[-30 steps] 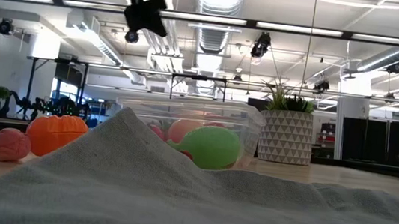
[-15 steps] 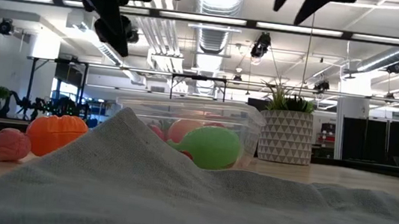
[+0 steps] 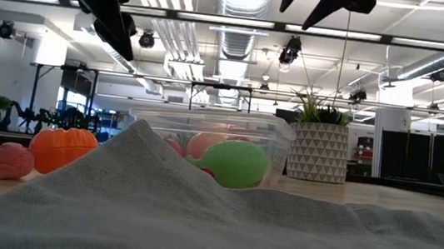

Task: Pick and placing Produce into tupperware
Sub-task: Put the red cherry into the transparent container

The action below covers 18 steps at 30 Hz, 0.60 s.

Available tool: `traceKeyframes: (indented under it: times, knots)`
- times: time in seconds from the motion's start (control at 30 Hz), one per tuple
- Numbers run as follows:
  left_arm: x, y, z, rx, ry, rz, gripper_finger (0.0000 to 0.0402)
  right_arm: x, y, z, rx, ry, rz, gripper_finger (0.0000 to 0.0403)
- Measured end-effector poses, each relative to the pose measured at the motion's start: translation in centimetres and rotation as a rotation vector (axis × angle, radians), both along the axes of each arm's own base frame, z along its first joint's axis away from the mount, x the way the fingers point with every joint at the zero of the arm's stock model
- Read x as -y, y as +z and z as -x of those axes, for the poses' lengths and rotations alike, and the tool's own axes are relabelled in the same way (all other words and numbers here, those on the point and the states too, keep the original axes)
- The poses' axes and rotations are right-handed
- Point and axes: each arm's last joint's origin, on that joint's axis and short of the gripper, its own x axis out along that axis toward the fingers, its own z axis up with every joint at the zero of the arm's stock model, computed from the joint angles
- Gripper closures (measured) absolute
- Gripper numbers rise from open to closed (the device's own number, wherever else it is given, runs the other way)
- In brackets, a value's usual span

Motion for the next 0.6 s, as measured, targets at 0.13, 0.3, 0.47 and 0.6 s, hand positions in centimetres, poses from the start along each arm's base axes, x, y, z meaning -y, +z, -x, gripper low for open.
traceKeyframes:
  times: [0.13,0.3,0.47,0.6]
  knots:
    - [0.0,0.2,0.6,0.021,0.012,-0.014,0.0123,0.4,0.0,-0.2,0.021,-0.015,-0.001,0.0172]
    - [0.1,-0.4,1.4,0.030,0.053,0.016,0.0123,1.2,-0.4,-0.5,0.030,-0.026,-0.028,0.0172]
    - [0.1,-1.3,1.8,0.011,0.082,0.041,0.0124,2.5,-2.7,-1.9,0.031,-0.048,-0.091,0.0172]
    - [0.1,-1.9,2.2,-0.005,0.099,0.056,0.0123,3.9,-4.3,-3.4,0.028,-0.036,-0.121,0.0172]
